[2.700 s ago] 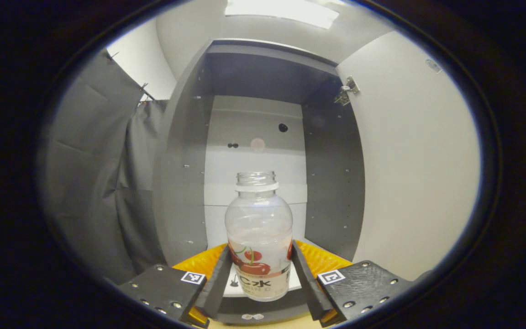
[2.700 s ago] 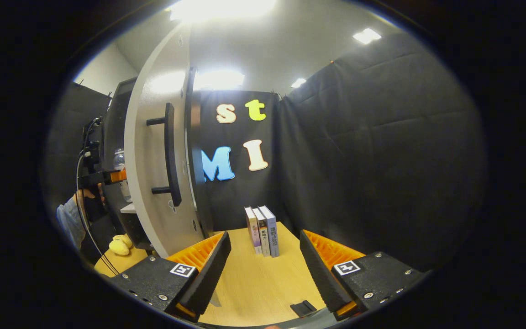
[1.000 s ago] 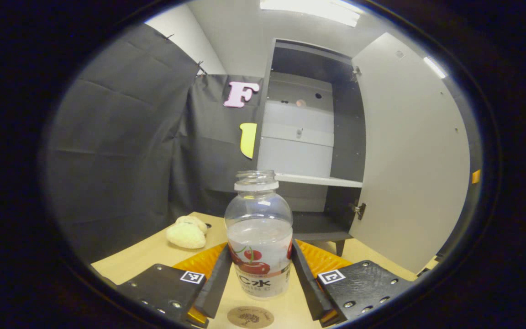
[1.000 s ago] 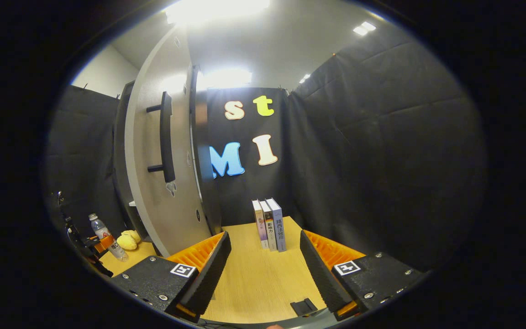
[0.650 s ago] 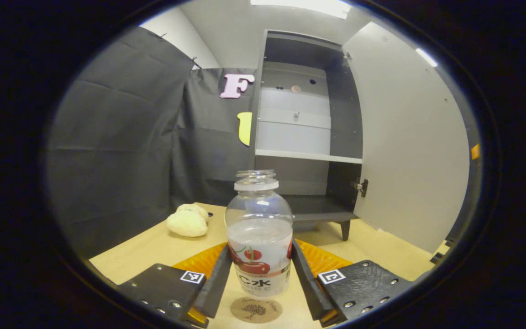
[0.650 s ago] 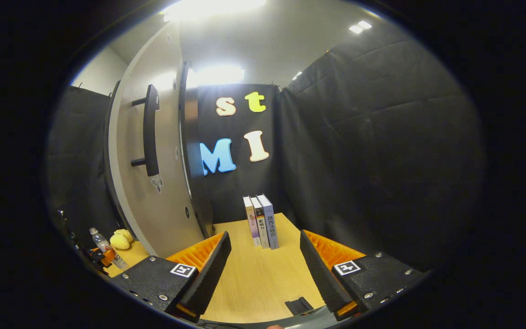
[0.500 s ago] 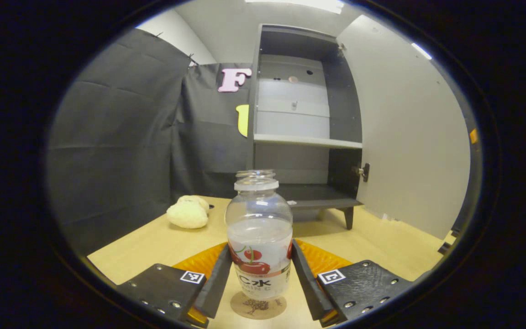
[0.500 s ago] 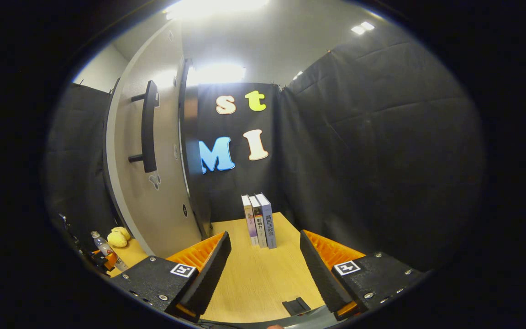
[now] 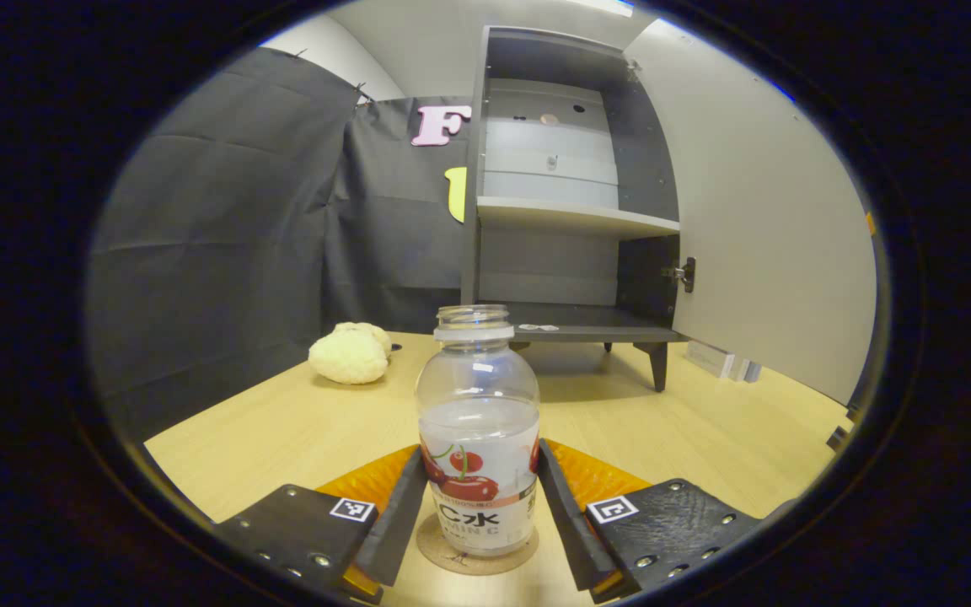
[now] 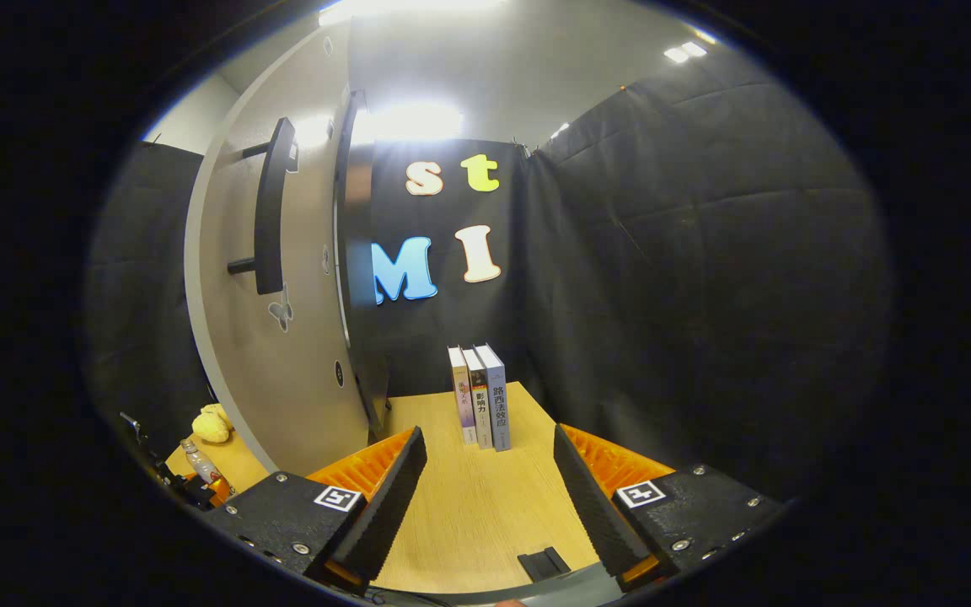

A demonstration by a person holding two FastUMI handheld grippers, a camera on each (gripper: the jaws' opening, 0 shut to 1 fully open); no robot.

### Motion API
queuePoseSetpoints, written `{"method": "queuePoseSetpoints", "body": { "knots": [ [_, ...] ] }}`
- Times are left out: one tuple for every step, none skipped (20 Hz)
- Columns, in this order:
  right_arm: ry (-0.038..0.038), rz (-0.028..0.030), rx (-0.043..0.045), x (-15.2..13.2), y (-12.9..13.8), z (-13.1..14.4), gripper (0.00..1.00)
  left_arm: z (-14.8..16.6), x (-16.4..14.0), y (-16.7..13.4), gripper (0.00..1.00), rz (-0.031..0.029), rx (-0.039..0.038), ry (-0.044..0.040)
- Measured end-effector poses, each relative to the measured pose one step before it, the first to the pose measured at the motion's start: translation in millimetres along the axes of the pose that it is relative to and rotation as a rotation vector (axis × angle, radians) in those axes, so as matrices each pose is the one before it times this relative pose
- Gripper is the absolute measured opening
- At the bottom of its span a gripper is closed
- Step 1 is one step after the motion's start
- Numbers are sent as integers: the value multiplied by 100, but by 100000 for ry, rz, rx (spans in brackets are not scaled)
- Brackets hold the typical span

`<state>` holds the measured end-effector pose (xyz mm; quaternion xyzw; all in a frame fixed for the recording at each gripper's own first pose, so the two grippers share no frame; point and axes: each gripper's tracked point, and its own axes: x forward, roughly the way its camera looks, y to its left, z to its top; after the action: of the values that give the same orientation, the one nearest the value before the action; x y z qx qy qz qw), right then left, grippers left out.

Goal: Open the cabinet door with the right hand, grasp the bottle in the cabinet with the left hand and place it on the coaster, then close the cabinet door with the right hand.

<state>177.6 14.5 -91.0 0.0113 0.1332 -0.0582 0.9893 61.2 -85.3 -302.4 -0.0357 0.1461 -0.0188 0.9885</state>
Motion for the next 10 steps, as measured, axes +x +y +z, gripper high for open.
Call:
{"method": "queuePoseSetpoints", "body": {
  "knots": [
    [-62,550,-612,12,371,213,94,-261,-257,-212,76,-441,-157,1373],
    [-236,574,-621,23,366,128,94,-19,-343,-66,76,-78,394,662],
    [-513,632,-477,-72,298,201,94,-72,-252,2,80,240,577,886],
    [-436,696,-368,139,248,255,94,-176,-309,33,76,538,570,916],
    [-354,665,-194,6,318,134,94,49,-215,79,78,489,669,610],
    [58,654,104,152,247,54,94,-20,-364,67,87,373,594,699],
    [204,893,521,59,279,76,94,381,-330,180,90,905,344,415],
    [14,863,746,242,203,215,94,477,-403,-113,90,-53,342,498],
    [-487,407,876,52,71,373,94,757,-509,-105,90,-240,681,53],
    [-724,306,958,8,92,446,94,1106,-440,-63,88,-322,668,-1430]
  ]
}}
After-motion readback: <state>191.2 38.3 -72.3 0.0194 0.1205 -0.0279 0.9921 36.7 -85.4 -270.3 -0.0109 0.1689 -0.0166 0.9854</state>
